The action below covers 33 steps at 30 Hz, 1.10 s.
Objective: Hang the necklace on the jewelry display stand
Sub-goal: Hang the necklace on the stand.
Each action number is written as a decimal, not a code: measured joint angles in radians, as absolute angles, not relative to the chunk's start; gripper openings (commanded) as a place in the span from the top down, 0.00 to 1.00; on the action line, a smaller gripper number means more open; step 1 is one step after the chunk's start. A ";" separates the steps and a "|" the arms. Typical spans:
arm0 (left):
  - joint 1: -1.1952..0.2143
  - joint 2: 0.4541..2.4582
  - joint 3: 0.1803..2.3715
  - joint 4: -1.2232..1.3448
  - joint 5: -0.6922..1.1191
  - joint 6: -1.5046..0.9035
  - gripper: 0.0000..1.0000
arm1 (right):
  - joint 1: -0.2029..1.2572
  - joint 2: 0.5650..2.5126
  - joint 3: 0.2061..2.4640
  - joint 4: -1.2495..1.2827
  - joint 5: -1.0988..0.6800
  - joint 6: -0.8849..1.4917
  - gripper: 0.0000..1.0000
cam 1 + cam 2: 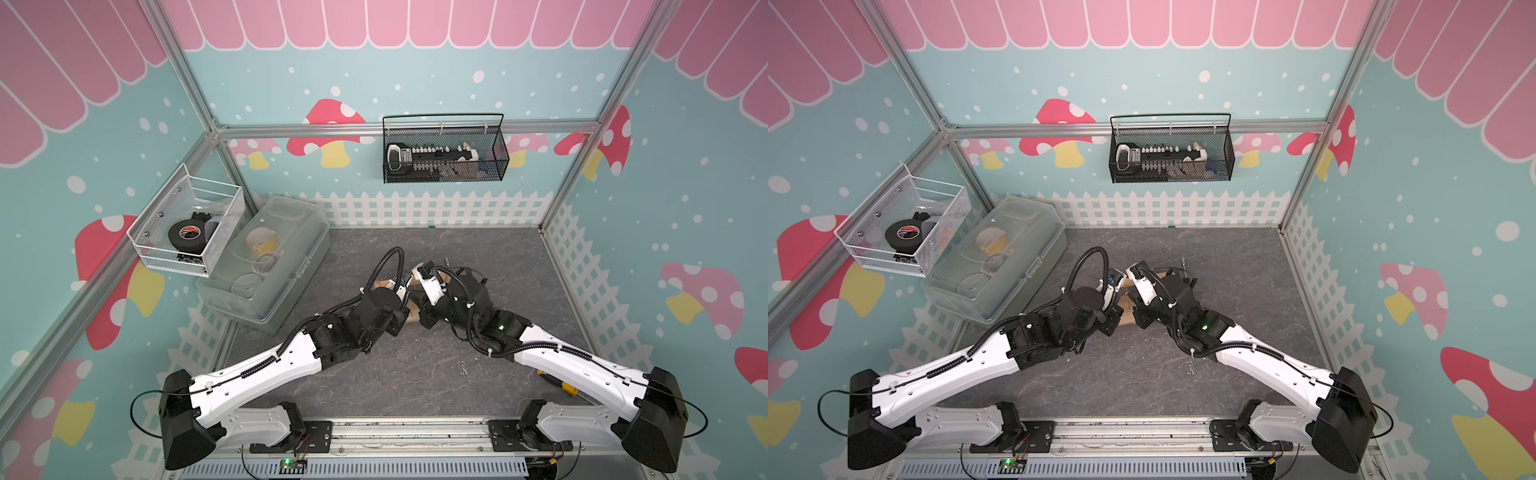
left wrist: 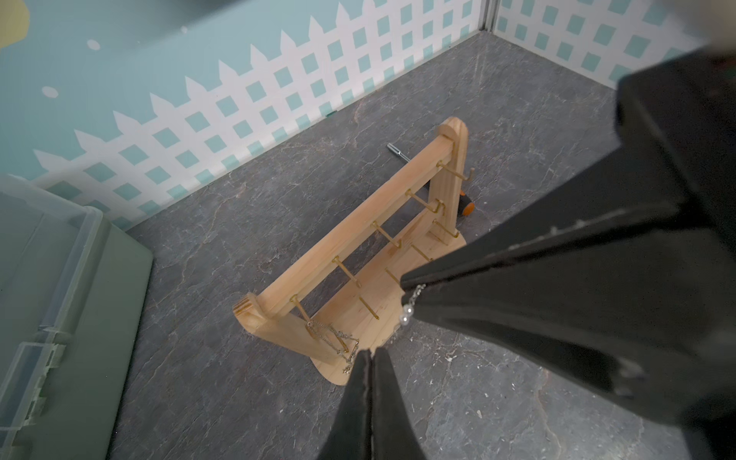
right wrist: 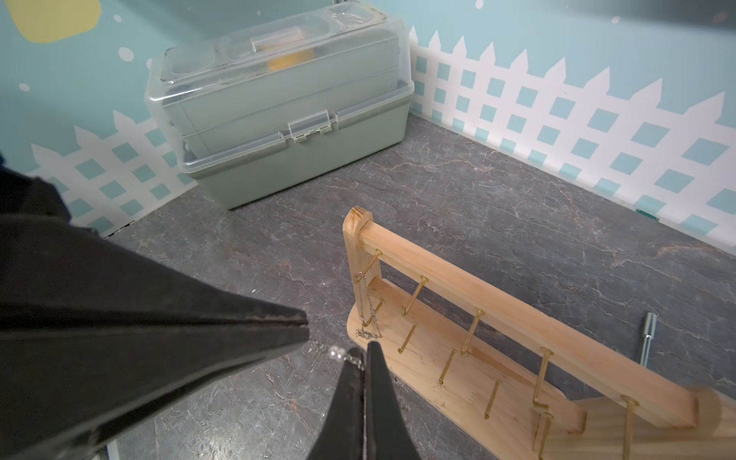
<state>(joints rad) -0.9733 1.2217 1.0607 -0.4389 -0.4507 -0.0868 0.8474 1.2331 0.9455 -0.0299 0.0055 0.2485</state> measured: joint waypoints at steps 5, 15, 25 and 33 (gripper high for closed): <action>-0.939 1.230 1.041 -0.416 -0.445 -0.108 1.00 | 0.847 1.280 0.948 -0.027 0.043 0.239 0.99; -0.879 1.273 1.003 -0.345 -0.422 -0.154 1.00 | 0.846 1.339 0.950 0.005 0.094 0.228 0.98; -0.870 1.319 1.004 -0.311 -0.382 -0.160 1.00 | 0.818 1.368 0.973 0.004 0.096 0.225 0.97; -0.777 1.318 1.003 -0.262 -0.198 -0.202 0.71 | 0.792 1.357 0.985 -0.030 0.080 0.225 0.97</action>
<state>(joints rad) -0.7773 1.3182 1.0031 -0.2623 -0.1982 -0.2024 0.7921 1.3575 0.9852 -0.0303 0.0795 0.2249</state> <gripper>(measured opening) 0.252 0.047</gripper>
